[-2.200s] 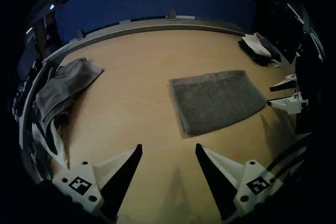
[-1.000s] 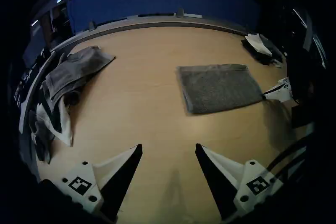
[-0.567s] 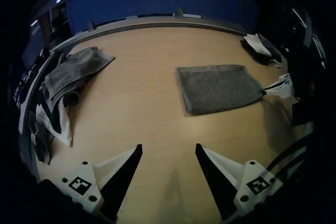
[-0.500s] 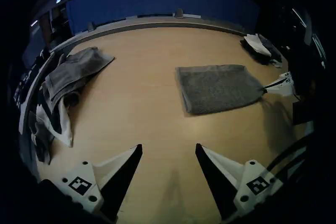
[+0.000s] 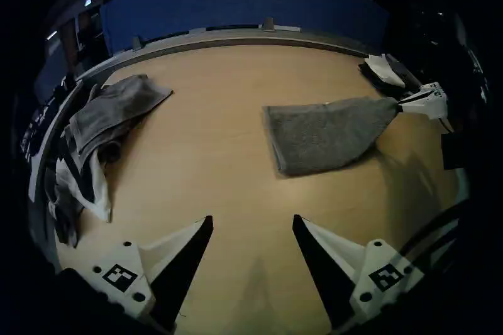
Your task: Fold towel
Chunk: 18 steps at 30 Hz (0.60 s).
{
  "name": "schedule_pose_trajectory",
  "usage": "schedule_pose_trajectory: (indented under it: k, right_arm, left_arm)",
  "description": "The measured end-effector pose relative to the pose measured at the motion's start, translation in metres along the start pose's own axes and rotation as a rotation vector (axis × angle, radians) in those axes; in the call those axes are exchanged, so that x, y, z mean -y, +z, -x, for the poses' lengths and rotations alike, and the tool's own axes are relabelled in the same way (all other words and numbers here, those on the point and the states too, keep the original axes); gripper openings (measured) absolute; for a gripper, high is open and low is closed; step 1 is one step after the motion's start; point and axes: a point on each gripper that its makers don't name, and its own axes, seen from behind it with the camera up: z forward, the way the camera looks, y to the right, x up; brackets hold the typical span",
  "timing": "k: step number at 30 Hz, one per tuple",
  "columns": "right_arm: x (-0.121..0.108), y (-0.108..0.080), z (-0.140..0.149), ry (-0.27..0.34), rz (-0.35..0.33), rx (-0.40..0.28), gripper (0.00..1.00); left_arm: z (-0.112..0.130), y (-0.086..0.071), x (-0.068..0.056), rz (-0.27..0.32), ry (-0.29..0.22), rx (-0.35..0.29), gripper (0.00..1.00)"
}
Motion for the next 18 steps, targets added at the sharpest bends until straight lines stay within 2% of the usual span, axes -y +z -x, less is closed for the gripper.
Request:
schedule_pose_trajectory:
  k: [11,18]
  right_arm:
    - [0.006,0.004,-0.002,-0.007,-0.009,0.004,0.03]
    - [0.017,0.015,-0.027,-0.046,-0.033,-0.005,0.03]
  left_arm:
    - [-0.003,-0.005,-0.001,0.002,-0.002,-0.010,0.94]
    - [-0.005,-0.009,0.002,0.000,-0.013,-0.022,0.94]
